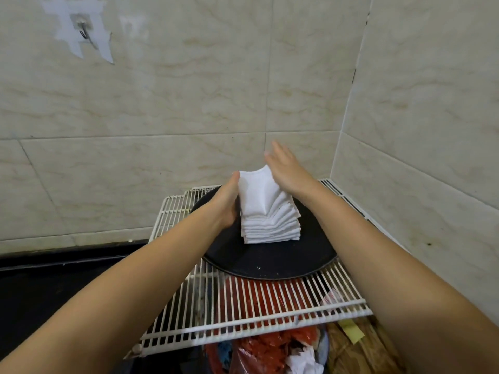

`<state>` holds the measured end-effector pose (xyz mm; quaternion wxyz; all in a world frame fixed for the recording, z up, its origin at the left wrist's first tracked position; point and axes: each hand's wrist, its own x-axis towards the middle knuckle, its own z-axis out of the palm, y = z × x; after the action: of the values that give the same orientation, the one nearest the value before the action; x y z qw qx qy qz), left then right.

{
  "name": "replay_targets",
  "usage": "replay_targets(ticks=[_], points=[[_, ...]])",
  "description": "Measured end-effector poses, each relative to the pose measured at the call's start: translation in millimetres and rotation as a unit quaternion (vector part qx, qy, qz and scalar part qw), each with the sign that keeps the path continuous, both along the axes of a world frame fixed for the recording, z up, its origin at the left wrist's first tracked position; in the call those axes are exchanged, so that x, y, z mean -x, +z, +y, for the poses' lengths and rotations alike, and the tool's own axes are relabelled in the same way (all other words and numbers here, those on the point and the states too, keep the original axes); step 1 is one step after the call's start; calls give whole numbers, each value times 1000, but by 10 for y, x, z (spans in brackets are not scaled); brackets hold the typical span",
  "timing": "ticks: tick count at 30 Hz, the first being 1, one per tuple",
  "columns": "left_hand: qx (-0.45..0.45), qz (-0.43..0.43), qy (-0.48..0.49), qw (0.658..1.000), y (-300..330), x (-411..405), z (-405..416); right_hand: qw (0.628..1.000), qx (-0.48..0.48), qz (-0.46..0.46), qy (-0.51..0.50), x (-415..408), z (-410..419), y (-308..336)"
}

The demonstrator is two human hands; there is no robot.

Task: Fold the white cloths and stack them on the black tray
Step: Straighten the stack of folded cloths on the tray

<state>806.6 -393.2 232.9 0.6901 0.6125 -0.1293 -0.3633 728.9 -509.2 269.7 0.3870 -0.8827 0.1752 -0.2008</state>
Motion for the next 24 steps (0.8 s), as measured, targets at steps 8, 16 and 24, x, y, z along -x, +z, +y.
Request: replay_targets(ticks=[8, 16, 24], points=[[-31, -28, 42, 998, -22, -119, -212, 995, -28, 100, 6, 79, -251, -309], [-45, 4, 29, 999, -111, -126, -284, 958, -286, -14, 7, 262, -437, -544], [66, 83, 45, 993, -192, -49, -86, 975, -218, 12, 32, 24, -294, -401]])
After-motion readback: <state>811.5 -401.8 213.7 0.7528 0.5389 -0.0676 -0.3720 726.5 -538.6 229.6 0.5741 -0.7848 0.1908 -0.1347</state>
